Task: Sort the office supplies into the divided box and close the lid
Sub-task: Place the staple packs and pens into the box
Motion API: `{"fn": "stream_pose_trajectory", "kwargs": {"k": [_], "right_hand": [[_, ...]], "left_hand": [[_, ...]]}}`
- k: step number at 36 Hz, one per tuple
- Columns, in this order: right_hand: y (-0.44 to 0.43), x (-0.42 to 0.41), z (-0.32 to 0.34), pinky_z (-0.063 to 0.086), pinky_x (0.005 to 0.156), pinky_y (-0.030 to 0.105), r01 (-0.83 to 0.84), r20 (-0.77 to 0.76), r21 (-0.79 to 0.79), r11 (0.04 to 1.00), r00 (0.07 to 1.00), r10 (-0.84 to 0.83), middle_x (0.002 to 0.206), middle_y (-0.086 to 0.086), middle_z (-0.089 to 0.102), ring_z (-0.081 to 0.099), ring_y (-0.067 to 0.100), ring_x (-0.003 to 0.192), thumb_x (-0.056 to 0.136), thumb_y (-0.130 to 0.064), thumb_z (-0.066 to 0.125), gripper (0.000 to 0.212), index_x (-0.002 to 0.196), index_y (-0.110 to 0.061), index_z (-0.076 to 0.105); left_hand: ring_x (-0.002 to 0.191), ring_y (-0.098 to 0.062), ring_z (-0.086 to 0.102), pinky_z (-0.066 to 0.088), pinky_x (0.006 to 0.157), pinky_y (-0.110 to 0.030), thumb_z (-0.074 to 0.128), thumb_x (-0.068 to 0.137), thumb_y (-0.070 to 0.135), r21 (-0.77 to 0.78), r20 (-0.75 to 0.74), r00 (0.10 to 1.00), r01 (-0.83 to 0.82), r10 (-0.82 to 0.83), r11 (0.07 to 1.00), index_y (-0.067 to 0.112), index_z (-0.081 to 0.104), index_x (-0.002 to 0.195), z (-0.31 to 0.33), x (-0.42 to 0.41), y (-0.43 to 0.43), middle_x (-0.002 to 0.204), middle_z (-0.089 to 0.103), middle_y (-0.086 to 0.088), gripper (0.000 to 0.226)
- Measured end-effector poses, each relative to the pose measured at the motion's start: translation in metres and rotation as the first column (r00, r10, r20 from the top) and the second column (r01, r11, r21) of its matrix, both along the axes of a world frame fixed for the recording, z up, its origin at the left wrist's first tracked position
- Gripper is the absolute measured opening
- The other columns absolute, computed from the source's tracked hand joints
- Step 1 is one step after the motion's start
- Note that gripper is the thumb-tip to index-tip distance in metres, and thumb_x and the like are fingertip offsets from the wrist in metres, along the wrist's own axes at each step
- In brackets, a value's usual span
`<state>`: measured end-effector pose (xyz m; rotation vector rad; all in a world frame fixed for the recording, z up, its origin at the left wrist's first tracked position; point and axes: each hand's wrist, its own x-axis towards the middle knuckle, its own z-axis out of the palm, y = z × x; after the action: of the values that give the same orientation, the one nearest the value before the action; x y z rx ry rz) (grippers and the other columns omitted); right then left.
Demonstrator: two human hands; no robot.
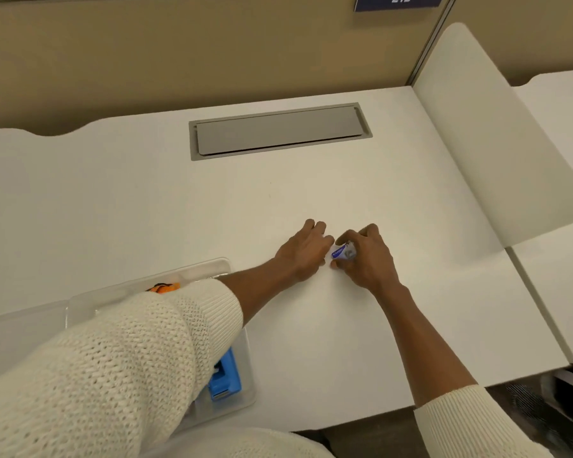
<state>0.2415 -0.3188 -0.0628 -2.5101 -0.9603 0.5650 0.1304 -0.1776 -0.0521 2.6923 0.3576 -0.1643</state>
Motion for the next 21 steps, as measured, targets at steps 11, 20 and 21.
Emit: {"fn": "stream_pose_trajectory", "kwargs": {"k": [11, 20, 21], "right_hand": [[0.016, -0.051, 0.01, 0.046, 0.074, 0.031, 0.12, -0.051, 0.094, 0.988, 0.992, -0.115, 0.104, 0.005, 0.057, 0.06, 0.022, 0.084, 0.081, -0.027, 0.082, 0.023, 0.102, -0.028, 0.071], [0.053, -0.113, 0.045, 0.057, 0.084, 0.044, 0.028, -0.085, 0.249, 0.968, 0.996, -0.007, 0.111, 0.003, 0.057, 0.072, 0.025, 0.079, 0.093, -0.02, 0.067, 0.024, 0.116, -0.027, 0.067], [0.059, -0.123, 0.05, 0.058, 0.083, 0.044, 0.004, -0.086, 0.263, 0.965, 0.996, 0.019, 0.111, 0.002, 0.057, 0.071, 0.023, 0.08, 0.094, -0.02, 0.066, 0.024, 0.117, -0.029, 0.067]], "left_hand": [[0.106, -0.029, 0.045, 0.053, 0.074, -0.049, 0.072, 0.084, 0.007, -0.034, 0.055, 0.998, -0.006, 0.008, 0.999, 0.005, 0.062, 0.107, 0.01, -0.067, -0.004, 0.11, 0.055, -0.011, 0.025], [0.109, -0.026, 0.05, 0.052, 0.08, -0.044, 0.076, 0.084, 0.011, -0.106, 0.206, 0.951, -0.213, 0.231, 0.971, 0.008, 0.066, 0.117, 0.055, -0.149, 0.021, 0.115, 0.061, -0.008, 0.035], [0.109, -0.026, 0.051, 0.051, 0.081, -0.042, 0.077, 0.085, 0.012, -0.125, 0.213, 0.939, -0.249, 0.271, 0.961, 0.009, 0.066, 0.118, 0.061, -0.161, 0.026, 0.116, 0.062, -0.008, 0.035]]}}
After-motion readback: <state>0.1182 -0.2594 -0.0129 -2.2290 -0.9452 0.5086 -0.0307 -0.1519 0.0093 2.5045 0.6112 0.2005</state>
